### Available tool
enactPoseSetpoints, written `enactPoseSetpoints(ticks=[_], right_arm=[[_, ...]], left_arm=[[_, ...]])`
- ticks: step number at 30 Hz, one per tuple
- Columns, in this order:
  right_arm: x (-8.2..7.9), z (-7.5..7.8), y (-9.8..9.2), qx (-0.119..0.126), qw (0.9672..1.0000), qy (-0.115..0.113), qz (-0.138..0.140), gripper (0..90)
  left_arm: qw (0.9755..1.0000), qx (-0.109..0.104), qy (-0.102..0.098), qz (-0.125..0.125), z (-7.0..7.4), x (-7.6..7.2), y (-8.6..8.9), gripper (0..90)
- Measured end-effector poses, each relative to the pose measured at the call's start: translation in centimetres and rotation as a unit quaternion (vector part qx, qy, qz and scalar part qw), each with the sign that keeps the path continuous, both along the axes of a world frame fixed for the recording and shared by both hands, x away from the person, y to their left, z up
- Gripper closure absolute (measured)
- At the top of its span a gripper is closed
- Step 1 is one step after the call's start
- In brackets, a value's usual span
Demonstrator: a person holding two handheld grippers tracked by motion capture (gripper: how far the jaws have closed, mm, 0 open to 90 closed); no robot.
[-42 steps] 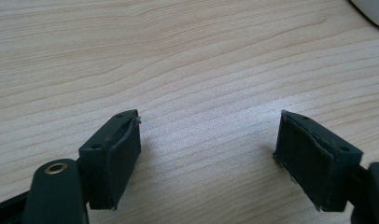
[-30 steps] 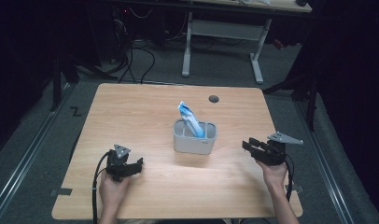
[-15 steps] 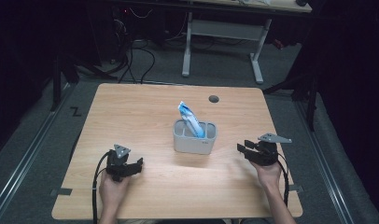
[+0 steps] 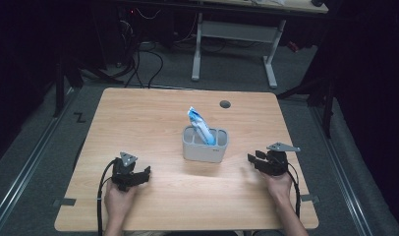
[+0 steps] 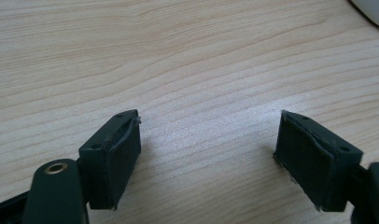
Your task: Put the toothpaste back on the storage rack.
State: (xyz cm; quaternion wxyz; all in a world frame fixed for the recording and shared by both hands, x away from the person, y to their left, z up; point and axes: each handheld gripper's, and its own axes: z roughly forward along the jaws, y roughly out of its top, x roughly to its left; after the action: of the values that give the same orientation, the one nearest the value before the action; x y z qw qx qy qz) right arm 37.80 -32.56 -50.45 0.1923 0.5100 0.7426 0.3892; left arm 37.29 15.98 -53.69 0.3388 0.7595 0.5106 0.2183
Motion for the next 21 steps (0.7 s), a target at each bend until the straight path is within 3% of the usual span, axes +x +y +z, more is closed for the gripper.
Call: enactPoseSetpoints(ticks=[21], right_arm=[[0.9,-1.8,1.4,-0.056,0.9984,0.011,-0.001,51.1]], left_arm=[[1.0000,0.000,0.000,0.000,0.0,0.0,0.0,22.6]])
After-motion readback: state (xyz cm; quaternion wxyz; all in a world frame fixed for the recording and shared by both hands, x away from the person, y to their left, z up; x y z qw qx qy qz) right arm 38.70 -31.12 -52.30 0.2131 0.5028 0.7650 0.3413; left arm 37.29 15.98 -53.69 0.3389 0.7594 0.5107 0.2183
